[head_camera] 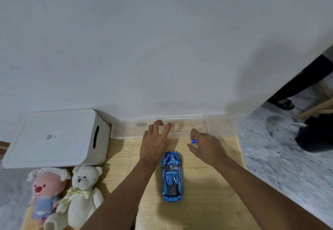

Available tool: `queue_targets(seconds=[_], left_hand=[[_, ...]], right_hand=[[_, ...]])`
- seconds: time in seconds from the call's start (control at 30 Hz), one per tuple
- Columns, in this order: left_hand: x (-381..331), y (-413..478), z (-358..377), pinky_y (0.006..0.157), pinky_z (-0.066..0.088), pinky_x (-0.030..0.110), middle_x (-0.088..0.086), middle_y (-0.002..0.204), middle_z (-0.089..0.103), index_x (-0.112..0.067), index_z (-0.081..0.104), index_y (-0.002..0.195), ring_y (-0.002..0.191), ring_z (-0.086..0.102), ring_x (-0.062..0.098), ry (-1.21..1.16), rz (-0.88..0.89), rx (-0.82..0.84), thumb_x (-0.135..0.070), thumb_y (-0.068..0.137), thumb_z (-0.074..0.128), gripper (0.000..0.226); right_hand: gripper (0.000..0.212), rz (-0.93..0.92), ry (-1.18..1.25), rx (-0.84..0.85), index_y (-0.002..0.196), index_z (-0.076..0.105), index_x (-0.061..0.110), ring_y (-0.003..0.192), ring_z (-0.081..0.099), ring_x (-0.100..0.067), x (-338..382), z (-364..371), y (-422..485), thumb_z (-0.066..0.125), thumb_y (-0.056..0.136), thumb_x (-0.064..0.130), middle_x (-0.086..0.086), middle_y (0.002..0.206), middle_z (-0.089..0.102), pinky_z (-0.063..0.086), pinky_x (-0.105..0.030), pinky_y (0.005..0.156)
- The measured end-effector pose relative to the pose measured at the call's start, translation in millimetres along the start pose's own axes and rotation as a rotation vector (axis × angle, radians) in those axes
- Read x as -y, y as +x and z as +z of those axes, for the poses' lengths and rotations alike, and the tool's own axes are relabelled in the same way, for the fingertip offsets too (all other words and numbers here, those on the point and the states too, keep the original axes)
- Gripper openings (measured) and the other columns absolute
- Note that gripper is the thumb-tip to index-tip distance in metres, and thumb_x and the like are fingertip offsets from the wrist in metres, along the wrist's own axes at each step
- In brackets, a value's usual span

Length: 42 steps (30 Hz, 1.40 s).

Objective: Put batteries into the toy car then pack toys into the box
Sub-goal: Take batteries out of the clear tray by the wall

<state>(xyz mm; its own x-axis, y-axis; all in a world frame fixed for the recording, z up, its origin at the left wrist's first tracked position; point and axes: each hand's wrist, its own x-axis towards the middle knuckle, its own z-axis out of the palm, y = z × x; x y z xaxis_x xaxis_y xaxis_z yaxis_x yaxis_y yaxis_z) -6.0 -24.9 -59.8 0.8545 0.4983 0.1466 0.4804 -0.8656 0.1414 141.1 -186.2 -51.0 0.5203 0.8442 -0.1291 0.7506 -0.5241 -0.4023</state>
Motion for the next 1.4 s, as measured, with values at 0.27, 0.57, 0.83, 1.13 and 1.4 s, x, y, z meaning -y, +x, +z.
queue_targets(seconds=[0.27, 0.57, 0.83, 1.13, 1.4], left_hand=[[0.7, -3.1, 1.0, 0.064, 0.062, 0.032, 0.011, 0.125, 0.047, -0.021, 0.051, 0.126, 0.091, 0.066, 0.025, -0.112, -0.018, 0.036, -0.013, 0.085, 0.081, 0.051], [5.2, -0.5, 2.2, 0.06, 0.06, 0.03, 0.01, 0.124, 0.046, -0.023, 0.048, 0.125, 0.088, 0.066, 0.024, -0.129, -0.014, 0.073, 0.004, 0.074, 0.086, 0.069], [6.6, 2.0, 2.4, 0.057, 0.06, 0.031, 0.01, 0.119, 0.049, -0.021, 0.048, 0.122, 0.084, 0.067, 0.025, -0.121, -0.002, 0.057, 0.006, 0.069, 0.088, 0.072], [8.8, 0.7, 4.7, 0.062, 0.06, 0.032, 0.01, 0.121, 0.049, -0.022, 0.047, 0.125, 0.087, 0.065, 0.024, -0.117, -0.003, 0.058, 0.004, 0.073, 0.086, 0.07], [8.0, 1.2, 4.5, 0.06, 0.058, 0.031, 0.01, 0.12, 0.048, -0.022, 0.047, 0.125, 0.086, 0.064, 0.024, -0.106, -0.012, 0.062, 0.011, 0.067, 0.085, 0.077]], right_hand=[[0.021, 0.094, 0.079, 0.18, 0.105, 0.068, 0.021, 0.088, 0.065, -0.024, -10.9, 12.9, 0.3, 0.07, 0.092, 0.036, -0.008, 0.099, 0.068, 0.05, -0.029, 0.073], [0.015, 0.027, 0.064, 0.154, 0.104, 0.045, 0.02, 0.071, 0.063, -0.024, -5.3, 29.4, 3.9, 0.058, 0.098, 0.022, -0.004, 0.09, 0.066, 0.055, -0.039, 0.063], [0.027, -0.067, -0.04, 0.09, 0.122, 0.06, 0.019, 0.09, 0.069, -0.03, -4.4, 37.2, 6.9, 0.064, 0.096, 0.025, -0.001, 0.111, 0.066, 0.056, -0.036, 0.069], [0.024, -0.054, -0.043, 0.068, 0.101, 0.053, 0.019, 0.063, 0.058, -0.025, -3.2, 33.9, -5.0, 0.07, 0.091, 0.032, 0.002, 0.1, 0.05, 0.05, -0.035, 0.054], [0.021, -0.086, 0.033, 0.163, 0.106, 0.054, 0.018, 0.075, 0.046, -0.018, -1.4, 34.3, 4.6, 0.064, 0.091, 0.008, 0.0, 0.103, 0.047, 0.046, -0.031, 0.065]])
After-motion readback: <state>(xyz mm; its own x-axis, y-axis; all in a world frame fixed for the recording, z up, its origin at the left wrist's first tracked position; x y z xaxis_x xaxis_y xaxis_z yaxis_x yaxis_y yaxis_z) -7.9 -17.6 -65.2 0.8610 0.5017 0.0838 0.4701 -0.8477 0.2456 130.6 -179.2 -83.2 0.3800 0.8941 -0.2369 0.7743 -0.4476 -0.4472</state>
